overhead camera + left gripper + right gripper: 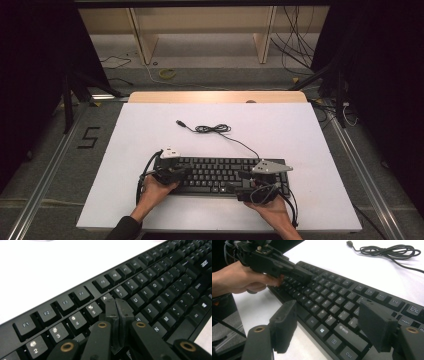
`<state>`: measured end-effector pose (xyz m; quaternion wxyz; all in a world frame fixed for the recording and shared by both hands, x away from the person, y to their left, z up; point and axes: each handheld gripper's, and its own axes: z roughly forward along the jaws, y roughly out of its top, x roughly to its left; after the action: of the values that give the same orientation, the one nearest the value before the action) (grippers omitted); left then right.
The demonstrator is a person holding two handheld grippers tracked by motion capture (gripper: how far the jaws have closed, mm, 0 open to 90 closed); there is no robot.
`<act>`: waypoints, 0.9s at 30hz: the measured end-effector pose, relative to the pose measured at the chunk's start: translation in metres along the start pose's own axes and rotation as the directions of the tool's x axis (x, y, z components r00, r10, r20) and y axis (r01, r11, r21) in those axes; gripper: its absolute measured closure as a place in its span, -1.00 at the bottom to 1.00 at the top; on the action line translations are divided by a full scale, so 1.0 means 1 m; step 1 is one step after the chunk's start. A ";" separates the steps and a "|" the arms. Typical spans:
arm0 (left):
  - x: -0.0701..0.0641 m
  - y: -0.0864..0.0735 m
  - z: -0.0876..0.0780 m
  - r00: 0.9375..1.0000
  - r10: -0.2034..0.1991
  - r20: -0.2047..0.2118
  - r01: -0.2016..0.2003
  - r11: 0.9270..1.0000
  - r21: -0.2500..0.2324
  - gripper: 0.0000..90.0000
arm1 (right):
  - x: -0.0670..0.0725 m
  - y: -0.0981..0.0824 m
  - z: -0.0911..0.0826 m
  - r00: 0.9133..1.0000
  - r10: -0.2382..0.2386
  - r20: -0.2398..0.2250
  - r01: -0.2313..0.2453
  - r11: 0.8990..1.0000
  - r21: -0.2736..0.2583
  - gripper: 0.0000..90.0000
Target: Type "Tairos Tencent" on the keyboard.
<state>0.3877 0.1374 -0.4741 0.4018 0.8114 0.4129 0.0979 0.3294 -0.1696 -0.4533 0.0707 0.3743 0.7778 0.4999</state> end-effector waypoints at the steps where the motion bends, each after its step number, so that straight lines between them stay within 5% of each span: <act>1: 0.000 0.000 -0.001 1.000 0.002 0.001 -0.002 1.000 -0.003 0.92 | 0.000 0.000 0.000 1.000 0.000 0.001 0.000 1.000 0.001 -0.28; 15: 0.003 0.001 -0.021 0.997 -0.025 0.068 0.030 0.997 -0.075 0.58 | -0.002 0.001 -0.004 1.000 0.003 0.007 -0.003 1.000 -0.009 -0.28; 27: 0.005 -0.012 -0.046 0.994 -0.036 0.103 0.050 0.990 -0.133 0.07 | -0.006 -0.003 -0.014 1.000 0.008 0.012 -0.008 1.000 -0.024 -0.28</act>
<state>0.3613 0.1714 -0.4532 0.4782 0.7770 0.4022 0.0762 0.3256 -0.1844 -0.4505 0.0778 0.3795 0.7698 0.5072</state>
